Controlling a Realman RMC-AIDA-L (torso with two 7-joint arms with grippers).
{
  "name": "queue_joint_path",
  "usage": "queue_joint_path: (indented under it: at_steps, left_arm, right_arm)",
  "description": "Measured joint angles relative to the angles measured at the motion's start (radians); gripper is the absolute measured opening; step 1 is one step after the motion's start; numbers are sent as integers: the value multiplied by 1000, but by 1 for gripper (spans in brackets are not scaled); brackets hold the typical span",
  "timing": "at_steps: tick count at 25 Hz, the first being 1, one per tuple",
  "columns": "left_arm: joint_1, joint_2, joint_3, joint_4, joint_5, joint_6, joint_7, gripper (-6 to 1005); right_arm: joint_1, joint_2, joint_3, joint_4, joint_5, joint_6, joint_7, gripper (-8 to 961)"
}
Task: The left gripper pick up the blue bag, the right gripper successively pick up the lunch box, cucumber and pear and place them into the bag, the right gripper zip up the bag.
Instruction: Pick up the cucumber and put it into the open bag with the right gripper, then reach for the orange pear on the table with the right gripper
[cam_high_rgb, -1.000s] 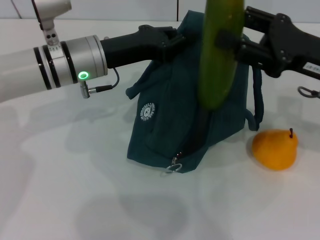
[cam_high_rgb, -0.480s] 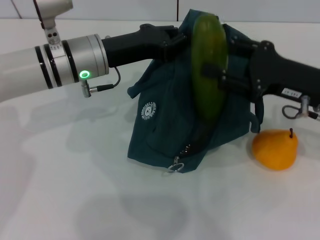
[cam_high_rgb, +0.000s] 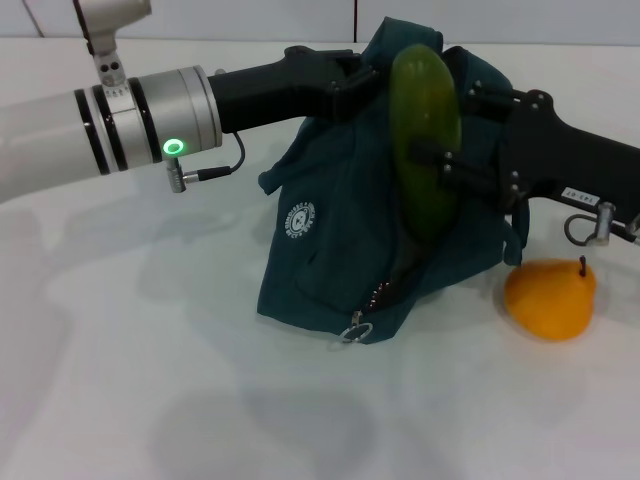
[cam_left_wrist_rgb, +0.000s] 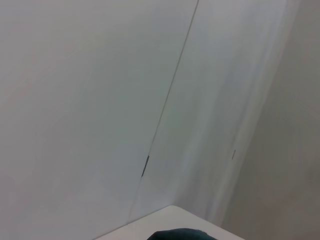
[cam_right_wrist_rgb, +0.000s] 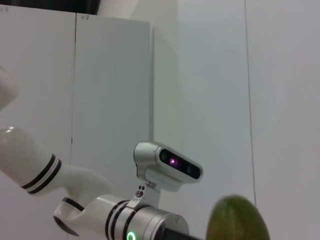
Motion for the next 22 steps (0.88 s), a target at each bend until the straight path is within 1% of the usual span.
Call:
queue_joint_path:
  at_steps: [4,10,11,13,15,16,18,22]
  left_arm:
    - [0,0,0,0,0,0,0,114]
    - [0,0,0,0,0,0,-2,113]
    - [0,0,0,0,0,0,-3,113]
    - [3,0,0,0,-2,0,-4,113]
    - [8,0,0,0,-3,0,-5,113]
    - [13,1,0,0,-3,0,-5,113]
    - [15,1,0,0,-3,0,-5,113]
    - [19,2,0,0,-3,0,-4,114]
  right_arm:
    - [-13,0,-1,0,32,-9,-2,648]
    - [-73,-1,1,-14,92,-58,-47,657]
    - [-88,-2,4,-18,97,-79,-50,691]
    - [-130,-10,14,-35,103,-123,-46,758]
    - [-194,-21,22,-60,106,-150,-36,826]
    - [-220,-25,23,-69,107,-152,-34,826]
    - [-300,-37,24,-85,105,-152,-35,825]
    - [-408,-54,24,-80,102,-142,-38,816]
